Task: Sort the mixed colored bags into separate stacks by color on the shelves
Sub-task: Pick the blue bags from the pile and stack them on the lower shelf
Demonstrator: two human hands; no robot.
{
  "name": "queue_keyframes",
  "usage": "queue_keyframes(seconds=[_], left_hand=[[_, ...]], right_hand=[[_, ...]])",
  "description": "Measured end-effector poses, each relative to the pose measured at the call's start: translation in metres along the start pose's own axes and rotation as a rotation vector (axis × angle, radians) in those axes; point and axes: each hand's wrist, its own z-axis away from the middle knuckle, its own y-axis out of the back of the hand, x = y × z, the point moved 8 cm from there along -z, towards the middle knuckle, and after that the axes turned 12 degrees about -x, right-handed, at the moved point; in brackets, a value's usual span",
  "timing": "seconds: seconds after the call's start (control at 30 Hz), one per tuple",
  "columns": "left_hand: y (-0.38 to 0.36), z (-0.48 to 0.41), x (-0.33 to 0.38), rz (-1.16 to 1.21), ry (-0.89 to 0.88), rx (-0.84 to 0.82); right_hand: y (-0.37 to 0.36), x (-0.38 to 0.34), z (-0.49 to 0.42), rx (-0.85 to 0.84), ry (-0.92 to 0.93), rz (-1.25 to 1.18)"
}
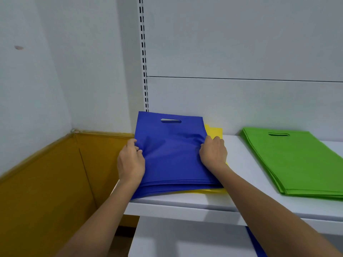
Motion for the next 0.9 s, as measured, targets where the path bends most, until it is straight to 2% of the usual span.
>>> queue_keyframes(seconds=[0.27, 0.43, 0.6, 0.7, 0.9], left_hand=[[-0.004, 0.001, -0.004, -0.039, 0.161, -0.104], [-0.004, -0.002, -0.008, -0.005, 0.100, -0.073], [0.003, 0.005, -0.003, 0.019, 0.086, -0.054], [0.003, 0.002, -0.002, 0.041, 0.059, -0.059], [0.020, -0.009, -0.002, 0.201, 0.075, -0.119]], right_hand=[[0.005, -0.014, 0.005, 0.025, 0.071, 0.270], [0.006, -0.028, 0.012, 0.050, 0.104, 0.414], [0.009, -0.030, 0.015, 0.064, 0.125, 0.400], [0.010, -0.024, 0.012, 0.057, 0.131, 0.198], [0.026, 0.000, 0.006, -0.019, 0.064, -0.679]])
